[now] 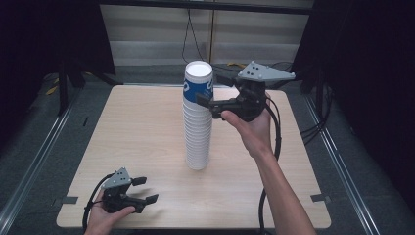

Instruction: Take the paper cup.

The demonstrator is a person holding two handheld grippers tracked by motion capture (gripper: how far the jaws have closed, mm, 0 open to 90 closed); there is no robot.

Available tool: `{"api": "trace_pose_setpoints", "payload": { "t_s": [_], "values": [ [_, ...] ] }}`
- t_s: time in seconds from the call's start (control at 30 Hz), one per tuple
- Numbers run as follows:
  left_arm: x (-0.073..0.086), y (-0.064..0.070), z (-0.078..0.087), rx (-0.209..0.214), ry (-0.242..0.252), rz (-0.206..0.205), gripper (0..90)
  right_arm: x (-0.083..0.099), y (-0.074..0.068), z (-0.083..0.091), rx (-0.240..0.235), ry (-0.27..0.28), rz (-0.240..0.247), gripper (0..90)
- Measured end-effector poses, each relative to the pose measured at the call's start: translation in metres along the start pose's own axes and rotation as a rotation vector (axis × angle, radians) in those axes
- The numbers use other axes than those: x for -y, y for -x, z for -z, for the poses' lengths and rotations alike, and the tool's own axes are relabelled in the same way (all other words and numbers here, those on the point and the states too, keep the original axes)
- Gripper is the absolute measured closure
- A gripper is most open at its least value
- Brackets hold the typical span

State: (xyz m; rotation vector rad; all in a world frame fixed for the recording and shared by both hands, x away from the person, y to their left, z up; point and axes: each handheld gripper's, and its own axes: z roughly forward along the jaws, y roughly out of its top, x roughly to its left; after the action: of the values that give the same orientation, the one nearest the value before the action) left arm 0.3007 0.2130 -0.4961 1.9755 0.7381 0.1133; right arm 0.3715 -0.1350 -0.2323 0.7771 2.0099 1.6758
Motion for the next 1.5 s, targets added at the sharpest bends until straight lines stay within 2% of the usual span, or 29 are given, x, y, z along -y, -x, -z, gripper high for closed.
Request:
{"api": "trace_pose_setpoints", "payload": {
  "t_s": [0.27, 0.67, 0.7, 0.77, 1.07, 1.5],
  "values": [
    [0.0, -0.001, 0.001, -0.002, 0.002, 0.0, 19.8, -0.005, 0.008, -0.021, -0.015, -0.059, -0.018, 13.5],
    [0.0, 0.0, 0.002, 0.0, 0.005, 0.003, 19.8, -0.014, 0.007, -0.032, -0.036, -0.114, -0.015, 13.8],
    [0.0, 0.0, 0.002, -0.001, 0.006, 0.003, 19.8, -0.014, 0.007, -0.035, -0.034, -0.136, -0.015, 13.9],
    [0.0, -0.001, 0.002, -0.002, 0.006, 0.004, 19.9, -0.015, 0.008, -0.037, -0.034, -0.145, -0.016, 14.9],
    [0.0, -0.001, 0.002, -0.002, 0.005, 0.002, 19.8, -0.015, 0.011, -0.042, -0.027, -0.179, -0.034, 19.7],
    [0.0, -0.001, 0.002, -0.003, 0.002, 0.004, 20.1, -0.015, 0.012, -0.042, -0.031, -0.181, -0.039, 22.6]
  ]
}}
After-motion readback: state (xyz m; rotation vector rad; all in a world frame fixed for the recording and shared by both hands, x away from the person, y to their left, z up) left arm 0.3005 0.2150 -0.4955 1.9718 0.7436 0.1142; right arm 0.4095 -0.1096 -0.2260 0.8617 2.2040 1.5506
